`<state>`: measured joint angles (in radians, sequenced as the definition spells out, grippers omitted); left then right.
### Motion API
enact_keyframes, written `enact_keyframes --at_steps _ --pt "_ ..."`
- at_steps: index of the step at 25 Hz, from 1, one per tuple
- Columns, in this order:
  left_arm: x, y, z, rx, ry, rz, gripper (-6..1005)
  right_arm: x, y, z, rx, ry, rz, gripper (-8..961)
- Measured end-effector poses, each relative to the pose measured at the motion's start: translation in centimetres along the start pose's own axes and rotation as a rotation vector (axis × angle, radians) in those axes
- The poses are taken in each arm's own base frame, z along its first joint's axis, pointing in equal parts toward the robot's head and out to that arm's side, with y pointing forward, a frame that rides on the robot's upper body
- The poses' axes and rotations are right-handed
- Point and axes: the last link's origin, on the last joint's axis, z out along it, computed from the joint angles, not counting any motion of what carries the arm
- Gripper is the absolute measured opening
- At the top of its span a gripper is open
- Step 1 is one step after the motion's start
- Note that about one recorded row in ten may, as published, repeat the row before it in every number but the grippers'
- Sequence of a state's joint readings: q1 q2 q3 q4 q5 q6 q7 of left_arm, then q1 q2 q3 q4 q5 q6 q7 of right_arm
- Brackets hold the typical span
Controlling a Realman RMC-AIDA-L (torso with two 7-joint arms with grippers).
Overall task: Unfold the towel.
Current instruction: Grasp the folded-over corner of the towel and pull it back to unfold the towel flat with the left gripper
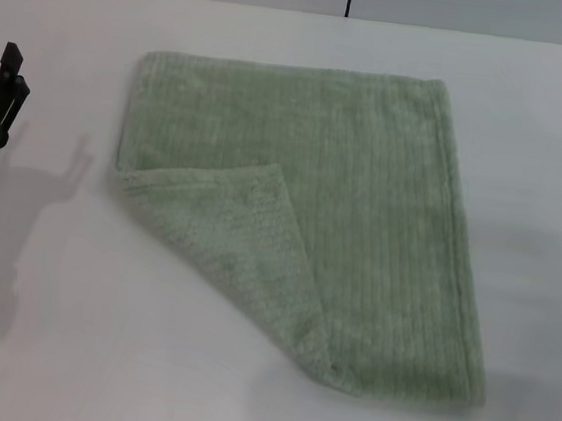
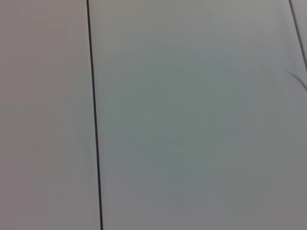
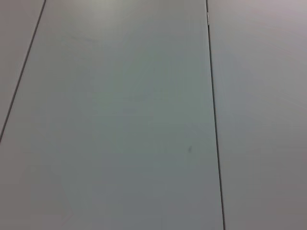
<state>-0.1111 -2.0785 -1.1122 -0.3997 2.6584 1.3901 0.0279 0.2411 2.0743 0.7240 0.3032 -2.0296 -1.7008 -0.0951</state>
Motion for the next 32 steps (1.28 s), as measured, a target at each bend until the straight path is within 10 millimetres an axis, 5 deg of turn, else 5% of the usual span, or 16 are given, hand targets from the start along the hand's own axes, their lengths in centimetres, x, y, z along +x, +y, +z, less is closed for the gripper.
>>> enact_keyframes --at_steps 7,17,23,28,32 --pt "0.3 0.3 0.4 -0.014 0.019 -0.004 778 0.1 1.1 0.2 -0.049 0.0 0.012 604" --pt "0.8 0.5 2.0 -0.019 0.05 -0.01 777 0.3 4.2 2.1 -0.166 0.019 0.102 419" --pt "0.7 0.5 3.9 -0.007 0.031 -0.027 776 1.3 8.5 7.7 -0.317 0.206 0.177 207" --pt "0.9 0.0 6.6 0.007 0.018 -0.018 775 -0.2 12.0 14.8 -0.338 0.445 0.261 -1" --pt "0.9 -0.2 8.3 -0.029 -0.03 -0.009 775 -1.2 12.8 17.6 -0.324 0.553 0.333 -1"
